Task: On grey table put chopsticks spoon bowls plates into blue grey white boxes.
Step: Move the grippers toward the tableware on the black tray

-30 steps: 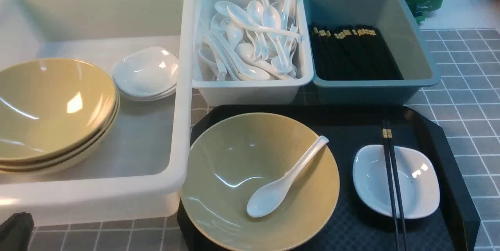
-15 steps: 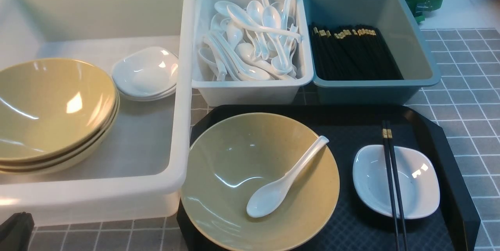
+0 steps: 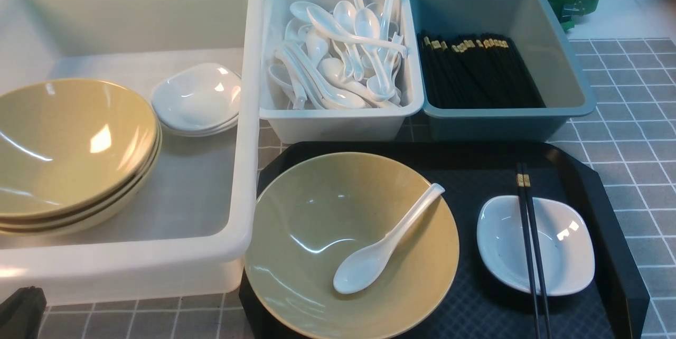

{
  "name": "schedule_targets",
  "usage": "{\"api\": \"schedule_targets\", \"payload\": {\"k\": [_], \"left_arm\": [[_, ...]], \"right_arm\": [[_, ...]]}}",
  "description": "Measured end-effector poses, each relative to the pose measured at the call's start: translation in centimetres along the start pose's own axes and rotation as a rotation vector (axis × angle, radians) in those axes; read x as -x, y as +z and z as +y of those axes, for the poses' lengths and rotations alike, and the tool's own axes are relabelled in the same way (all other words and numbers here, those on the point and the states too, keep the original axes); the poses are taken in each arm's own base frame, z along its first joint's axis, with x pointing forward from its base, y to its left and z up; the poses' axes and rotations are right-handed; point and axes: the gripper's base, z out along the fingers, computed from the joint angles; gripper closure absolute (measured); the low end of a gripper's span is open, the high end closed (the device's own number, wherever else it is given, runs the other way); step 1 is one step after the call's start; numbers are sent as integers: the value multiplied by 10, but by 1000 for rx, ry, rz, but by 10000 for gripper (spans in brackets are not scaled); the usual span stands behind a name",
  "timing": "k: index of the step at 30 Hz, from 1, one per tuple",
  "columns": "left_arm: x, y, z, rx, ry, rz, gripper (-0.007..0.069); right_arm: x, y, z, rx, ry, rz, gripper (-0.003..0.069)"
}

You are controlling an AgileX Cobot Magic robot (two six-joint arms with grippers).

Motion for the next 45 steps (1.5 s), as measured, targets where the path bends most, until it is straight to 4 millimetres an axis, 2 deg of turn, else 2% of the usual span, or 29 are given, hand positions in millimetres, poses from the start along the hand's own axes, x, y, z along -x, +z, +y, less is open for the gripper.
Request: {"api": "schedule_targets", "payload": {"k": [15,19,21,23,24,25,26,28,29,31,33,36,40,43,45], "left_arm": [[0,0,0,1,5,0,636],[0,0,1,15,55,1,636],[0,0,1,10,16,-1,636],[1,0,-2,-21,-149,-7,636],[1,0,-2,-25,-171,-8,636],[3,0,-6,-69,-409,-21,636],[4,0,-7,-85,-497,-27,636],[9,-1,-11,-157,-898,-42,636],[12,-2,-12,-193,-1079,-42,636],[15,-2,-14,-237,-1303,-39,636],[17,-3,-14,-252,-1383,-49,636],[20,-3,-10,-248,-1416,-98,636],[21,-3,-9,-240,-1401,-125,636],[27,-5,-9,-240,-1278,-145,636],[42,-12,-7,-245,-1122,-199,636]], "right_arm": [[0,0,0,0,1,0,421],[0,0,0,0,11,0,421],[0,0,0,0,25,0,421],[0,0,0,0,27,0,421],[0,0,0,0,27,0,421],[0,0,0,0,28,0,421],[0,0,0,0,30,0,421],[0,0,1,7,105,1,421],[0,0,2,19,206,5,421],[0,0,6,62,537,21,421],[0,0,9,91,815,41,421],[0,-1,10,106,962,54,421],[0,-1,10,106,967,55,421],[0,-1,11,108,953,53,421],[0,-1,11,115,943,65,421]]}}
